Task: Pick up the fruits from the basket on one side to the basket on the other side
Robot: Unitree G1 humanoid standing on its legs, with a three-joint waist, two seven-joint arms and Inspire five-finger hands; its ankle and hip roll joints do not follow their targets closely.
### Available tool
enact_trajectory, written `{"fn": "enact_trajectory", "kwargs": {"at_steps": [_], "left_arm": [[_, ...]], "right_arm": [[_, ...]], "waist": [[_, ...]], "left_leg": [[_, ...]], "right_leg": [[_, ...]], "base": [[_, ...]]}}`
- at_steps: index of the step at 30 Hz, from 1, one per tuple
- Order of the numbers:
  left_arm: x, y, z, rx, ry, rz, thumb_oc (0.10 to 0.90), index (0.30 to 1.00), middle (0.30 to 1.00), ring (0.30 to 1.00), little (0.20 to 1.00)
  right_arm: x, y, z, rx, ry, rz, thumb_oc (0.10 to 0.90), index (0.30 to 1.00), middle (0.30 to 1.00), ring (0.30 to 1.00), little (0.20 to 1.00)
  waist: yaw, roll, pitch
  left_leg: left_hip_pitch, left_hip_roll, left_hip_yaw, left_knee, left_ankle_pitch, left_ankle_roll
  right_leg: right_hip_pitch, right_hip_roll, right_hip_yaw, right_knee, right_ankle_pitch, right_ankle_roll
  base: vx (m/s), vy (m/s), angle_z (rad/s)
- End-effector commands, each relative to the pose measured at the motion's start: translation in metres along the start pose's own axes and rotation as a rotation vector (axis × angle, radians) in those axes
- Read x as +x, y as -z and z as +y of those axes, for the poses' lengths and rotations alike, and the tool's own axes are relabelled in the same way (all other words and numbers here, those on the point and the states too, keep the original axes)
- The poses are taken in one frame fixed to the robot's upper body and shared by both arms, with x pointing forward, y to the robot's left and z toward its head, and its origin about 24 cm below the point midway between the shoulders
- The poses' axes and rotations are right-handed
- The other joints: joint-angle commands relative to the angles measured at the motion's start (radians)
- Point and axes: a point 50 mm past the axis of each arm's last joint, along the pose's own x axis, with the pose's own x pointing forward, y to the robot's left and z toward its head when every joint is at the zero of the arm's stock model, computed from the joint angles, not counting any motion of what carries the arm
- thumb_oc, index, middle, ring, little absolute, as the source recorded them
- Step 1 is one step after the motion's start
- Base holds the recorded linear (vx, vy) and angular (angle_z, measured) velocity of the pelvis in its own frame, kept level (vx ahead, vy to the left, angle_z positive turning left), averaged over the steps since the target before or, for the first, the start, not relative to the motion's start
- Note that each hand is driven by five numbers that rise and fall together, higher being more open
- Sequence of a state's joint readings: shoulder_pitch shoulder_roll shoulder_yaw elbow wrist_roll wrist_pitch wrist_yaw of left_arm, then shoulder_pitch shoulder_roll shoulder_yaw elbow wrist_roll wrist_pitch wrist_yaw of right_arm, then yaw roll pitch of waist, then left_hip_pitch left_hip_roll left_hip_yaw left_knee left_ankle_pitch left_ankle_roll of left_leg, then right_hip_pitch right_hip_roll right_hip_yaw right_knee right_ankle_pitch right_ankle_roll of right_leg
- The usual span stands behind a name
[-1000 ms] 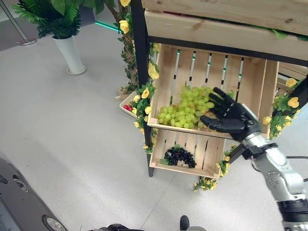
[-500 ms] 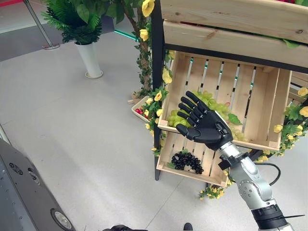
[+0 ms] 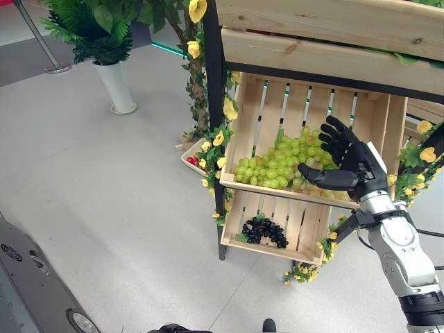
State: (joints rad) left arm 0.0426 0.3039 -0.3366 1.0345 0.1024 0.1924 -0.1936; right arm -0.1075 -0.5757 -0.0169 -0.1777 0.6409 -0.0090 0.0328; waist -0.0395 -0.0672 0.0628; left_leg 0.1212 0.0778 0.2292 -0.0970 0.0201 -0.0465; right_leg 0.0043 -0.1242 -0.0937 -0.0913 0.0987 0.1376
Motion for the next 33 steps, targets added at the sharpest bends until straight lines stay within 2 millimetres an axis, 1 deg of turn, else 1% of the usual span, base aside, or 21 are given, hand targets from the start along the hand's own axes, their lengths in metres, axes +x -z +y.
{"fn": "enact_trajectory", "kwargs": {"at_steps": [1,4,7,8,9,13,15,17,19,22,23,24,25,27,28,29,30,31,33], "left_arm": [[0.000,-0.014,0.015,0.026,-0.028,-0.013,0.800,0.900,0.900,0.900,0.900],[0.001,-0.014,0.012,0.032,-0.022,-0.014,0.800,0.900,0.900,0.900,0.900],[0.001,-0.015,0.011,0.033,-0.022,-0.016,0.800,0.900,0.900,0.900,0.900],[0.001,-0.015,0.011,0.034,-0.022,-0.017,0.800,0.900,0.900,0.900,0.900],[0.001,-0.016,0.011,0.036,-0.020,-0.018,0.800,0.900,0.900,0.900,0.900],[0.001,-0.017,0.012,0.041,-0.021,-0.020,0.800,0.900,0.900,0.900,0.900],[0.001,-0.018,0.013,0.042,-0.022,-0.022,0.800,0.900,0.900,0.900,0.900],[0.001,-0.020,0.013,0.040,-0.022,-0.024,0.800,0.900,0.900,0.900,0.900],[0.000,-0.021,0.014,0.041,-0.020,-0.026,0.800,0.900,0.900,0.900,0.900],[-0.001,-0.022,0.016,0.048,-0.027,-0.031,0.800,0.900,0.900,0.900,0.900],[-0.001,-0.023,0.017,0.048,-0.027,-0.036,0.800,0.900,0.900,0.900,0.900],[-0.001,-0.023,0.017,0.048,-0.027,-0.037,0.800,0.900,0.900,0.900,0.900],[-0.001,-0.024,0.018,0.046,-0.027,-0.042,0.800,0.900,0.900,0.900,0.900],[-0.002,-0.024,0.019,0.045,-0.026,-0.048,0.800,0.900,0.900,0.900,0.900],[-0.002,-0.025,0.020,0.047,-0.027,-0.054,0.800,0.900,0.900,0.900,0.900],[-0.002,-0.025,0.020,0.047,-0.028,-0.055,0.800,0.900,0.900,0.900,0.900],[-0.004,-0.026,0.023,0.047,-0.030,-0.069,0.800,0.900,0.900,0.900,0.900],[-0.004,-0.028,0.024,0.045,-0.031,-0.077,0.800,0.900,0.900,0.900,0.900],[-0.005,-0.029,0.024,0.040,-0.033,-0.087,0.800,0.900,0.900,0.900,0.900]], "right_arm": [[0.009,-0.069,0.029,0.153,-0.302,-0.388,0.800,0.900,0.900,0.900,0.900],[0.007,-0.056,0.044,0.255,-0.434,-0.361,0.800,0.900,0.900,0.900,0.900],[0.006,-0.049,0.060,0.353,-0.559,-0.355,0.800,0.900,0.900,0.900,0.900],[0.005,-0.048,0.063,0.365,-0.588,-0.358,0.800,0.900,0.900,0.900,0.900],[0.003,-0.047,0.074,0.409,-0.675,-0.360,0.800,0.900,0.900,0.900,0.900],[0.001,-0.046,0.090,0.493,-0.806,-0.356,0.800,0.900,0.900,0.900,0.900],[-0.001,-0.043,0.097,0.496,-0.860,-0.348,0.800,0.900,0.900,0.900,0.900],[-0.003,-0.039,0.104,0.497,-0.928,-0.323,0.800,0.900,0.900,0.900,0.900],[-0.007,-0.030,0.113,0.533,-1.023,-0.244,0.800,0.900,0.900,0.900,0.900],[-0.011,-0.018,0.120,0.559,-1.084,-0.157,0.800,0.900,0.900,0.900,0.900],[-0.015,-0.006,0.125,0.573,-1.117,-0.093,0.800,0.900,0.900,0.900,0.900],[-0.018,0.001,0.127,0.564,-1.142,-0.056,0.800,0.900,0.900,0.900,0.900],[-0.025,0.015,0.133,0.545,-1.208,0.032,0.800,0.900,0.900,0.900,0.900],[-0.031,0.027,0.137,0.522,-1.256,0.110,0.800,0.900,0.900,0.900,0.900],[-0.038,0.041,0.138,0.512,-1.293,0.193,0.800,0.900,0.900,0.900,0.900],[-0.039,0.043,0.138,0.506,-1.298,0.207,0.800,0.900,0.900,0.900,0.900],[-0.049,0.072,0.136,0.407,-1.278,0.376,0.800,0.900,0.900,0.900,0.900],[-0.053,0.085,0.132,0.359,-1.246,0.457,0.800,0.900,0.900,0.900,0.900],[-0.058,0.103,0.125,0.282,-1.187,0.551,0.800,0.900,0.900,0.900,0.900]], "waist": [[0.015,0.022,0.015],[0.022,0.023,0.011],[0.030,0.023,0.009],[0.032,0.023,0.009],[0.037,0.023,0.009],[0.046,0.022,0.009],[0.051,0.022,0.009],[0.054,0.022,0.009],[0.059,0.022,0.011],[0.064,0.021,0.012],[0.067,0.021,0.012],[0.069,0.021,0.013],[0.072,0.021,0.014],[0.076,0.021,0.017],[0.080,0.020,0.020],[0.081,0.019,0.021],[0.088,0.019,0.026],[0.091,0.019,0.029],[0.095,0.019,0.033]], "left_leg": [[-0.004,-0.063,-0.045,0.010,-0.094,0.051],[-0.006,-0.065,-0.048,0.010,-0.093,0.050],[-0.009,-0.067,-0.054,0.010,-0.092,0.049],[-0.009,-0.068,-0.055,0.010,-0.092,0.049],[-0.013,-0.070,-0.059,0.010,-0.091,0.049],[-0.017,-0.072,-0.066,0.010,-0.089,0.048],[-0.020,-0.074,-0.068,0.010,-0.087,0.049],[-0.022,-0.076,-0.069,0.010,-0.086,0.050],[-0.025,-0.079,-0.070,0.010,-0.085,0.051],[-0.029,-0.082,-0.074,0.010,-0.082,0.052],[-0.031,-0.084,-0.077,0.010,-0.082,0.053],[-0.034,-0.085,-0.079,0.010,-0.081,0.053],[-0.038,-0.087,-0.083,0.010,-0.079,0.054],[-0.041,-0.089,-0.088,0.010,-0.078,0.056],[-0.043,-0.091,-0.091,0.010,-0.077,0.056],[-0.043,-0.091,-0.091,0.010,-0.076,0.056],[-0.048,-0.094,-0.098,0.010,-0.073,0.056],[-0.051,-0.098,-0.104,0.010,-0.071,0.057],[-0.053,-0.102,-0.108,0.010,-0.070,0.059]], "right_leg": [[0.055,-0.007,-0.020,0.031,-0.070,0.036],[0.057,-0.011,-0.028,0.030,-0.071,0.036],[0.057,-0.013,-0.036,0.030,-0.072,0.036],[0.057,-0.014,-0.037,0.030,-0.072,0.037],[0.056,-0.015,-0.040,0.030,-0.071,0.037],[0.055,-0.020,-0.048,0.033,-0.072,0.039],[0.052,-0.023,-0.052,0.036,-0.071,0.040],[0.048,-0.024,-0.054,0.039,-0.070,0.041],[0.043,-0.028,-0.057,0.043,-0.070,0.044],[0.038,-0.031,-0.059,0.046,-0.067,0.047],[0.036,-0.033,-0.062,0.049,-0.066,0.049],[0.034,-0.035,-0.062,0.051,-0.065,0.051],[0.029,-0.036,-0.064,0.053,-0.062,0.053],[0.024,-0.039,-0.066,0.057,-0.061,0.055],[0.019,-0.041,-0.067,0.063,-0.060,0.058],[0.018,-0.042,-0.067,0.065,-0.060,0.058],[0.010,-0.049,-0.071,0.072,-0.055,0.063],[0.006,-0.052,-0.073,0.074,-0.052,0.065],[-0.001,-0.058,-0.075,0.079,-0.049,0.069]], "base": [[0.00,0.000,0.00],[0.00,0.000,0.00],[-0.01,0.005,0.02],[-0.02,0.013,0.04],[-0.02,0.011,0.06],[-0.02,0.009,0.07],[-0.02,0.016,0.10],[-0.02,0.018,0.05],[0.00,0.000,0.00],[0.00,0.000,0.00],[-0.02,0.031,0.05],[-0.03,0.046,0.06],[-0.03,0.039,0.06],[-0.03,0.039,0.05],[-0.02,0.035,0.05],[-0.04,0.066,0.08],[-0.03,0.071,0.08],[-0.04,0.088,0.08],[-0.02,0.078,0.04]]}}
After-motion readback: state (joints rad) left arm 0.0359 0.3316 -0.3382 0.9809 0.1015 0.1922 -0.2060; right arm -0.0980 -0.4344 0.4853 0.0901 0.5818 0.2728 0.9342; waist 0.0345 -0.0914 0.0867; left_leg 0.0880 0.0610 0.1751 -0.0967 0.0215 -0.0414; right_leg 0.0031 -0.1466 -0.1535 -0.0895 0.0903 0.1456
